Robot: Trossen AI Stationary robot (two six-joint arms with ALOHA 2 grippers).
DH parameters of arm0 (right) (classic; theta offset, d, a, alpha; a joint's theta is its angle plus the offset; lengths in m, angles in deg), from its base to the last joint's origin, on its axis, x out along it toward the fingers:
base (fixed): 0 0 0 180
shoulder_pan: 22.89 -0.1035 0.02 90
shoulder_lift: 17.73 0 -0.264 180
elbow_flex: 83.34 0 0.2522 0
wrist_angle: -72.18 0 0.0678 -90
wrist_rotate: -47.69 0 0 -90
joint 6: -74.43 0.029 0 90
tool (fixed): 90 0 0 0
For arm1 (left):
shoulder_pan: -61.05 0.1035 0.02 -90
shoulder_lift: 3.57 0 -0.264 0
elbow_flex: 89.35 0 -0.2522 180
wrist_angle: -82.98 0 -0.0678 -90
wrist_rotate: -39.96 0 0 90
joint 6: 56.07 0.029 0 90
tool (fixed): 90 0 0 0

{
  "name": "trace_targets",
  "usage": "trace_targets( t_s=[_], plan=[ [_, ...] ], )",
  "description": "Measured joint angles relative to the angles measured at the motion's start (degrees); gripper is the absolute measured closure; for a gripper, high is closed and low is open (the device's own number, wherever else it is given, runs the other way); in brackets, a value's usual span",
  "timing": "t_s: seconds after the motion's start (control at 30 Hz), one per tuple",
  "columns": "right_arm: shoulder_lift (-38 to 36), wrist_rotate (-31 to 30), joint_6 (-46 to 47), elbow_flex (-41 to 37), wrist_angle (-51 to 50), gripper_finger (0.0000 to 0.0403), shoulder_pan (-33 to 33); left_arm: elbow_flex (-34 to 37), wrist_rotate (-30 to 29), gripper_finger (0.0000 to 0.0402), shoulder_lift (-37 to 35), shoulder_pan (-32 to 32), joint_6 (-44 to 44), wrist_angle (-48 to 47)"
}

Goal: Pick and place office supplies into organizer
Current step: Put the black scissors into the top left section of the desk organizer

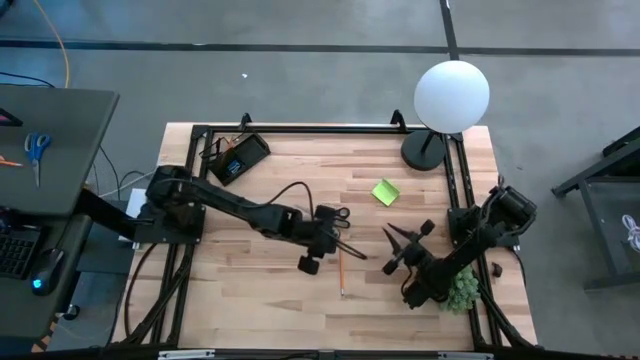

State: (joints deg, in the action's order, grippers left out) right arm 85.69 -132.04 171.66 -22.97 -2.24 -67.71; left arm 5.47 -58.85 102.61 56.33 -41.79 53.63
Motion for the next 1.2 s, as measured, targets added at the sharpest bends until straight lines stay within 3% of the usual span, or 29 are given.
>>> trace_targets(
  t_s=[0.17,0.33,0.4,0.73,0.87,1.07,1.2],
  plan=[
    [-0.1,-0.2,3.5,-0.3,-2.6,0.0330,0.9,-0.1,0.5,0.0311,1.9,2.0,0.4,4.1],
    [-0.2,-0.4,3.0,0.6,-4.1,0.0330,1.9,-0.2,5.2,0.0326,3.1,3.5,1.4,9.4],
    [-0.2,-0.3,3.0,0.6,-4.3,0.0330,2.0,0.1,5.8,0.0331,3.4,4.1,1.9,7.5],
    [-2.7,-0.4,0.9,6.4,-13.4,0.0330,2.5,-0.1,1.1,0.0324,8.6,7.8,1.8,10.0],
    [-6.2,0.3,-11.7,12.0,-16.9,0.0330,2.4,0.0,1.9,0.0314,9.6,8.6,1.8,9.3],
    [-11.7,12.4,-40.9,21.5,-16.0,0.0330,2.4,0.0,4.5,0.0305,10.5,8.4,2.5,9.0],
    [-13.9,15.3,-52.5,26.4,-12.9,0.0330,1.7,0.0,3.5,0.0305,11.0,8.8,2.4,8.2]
  ],
)
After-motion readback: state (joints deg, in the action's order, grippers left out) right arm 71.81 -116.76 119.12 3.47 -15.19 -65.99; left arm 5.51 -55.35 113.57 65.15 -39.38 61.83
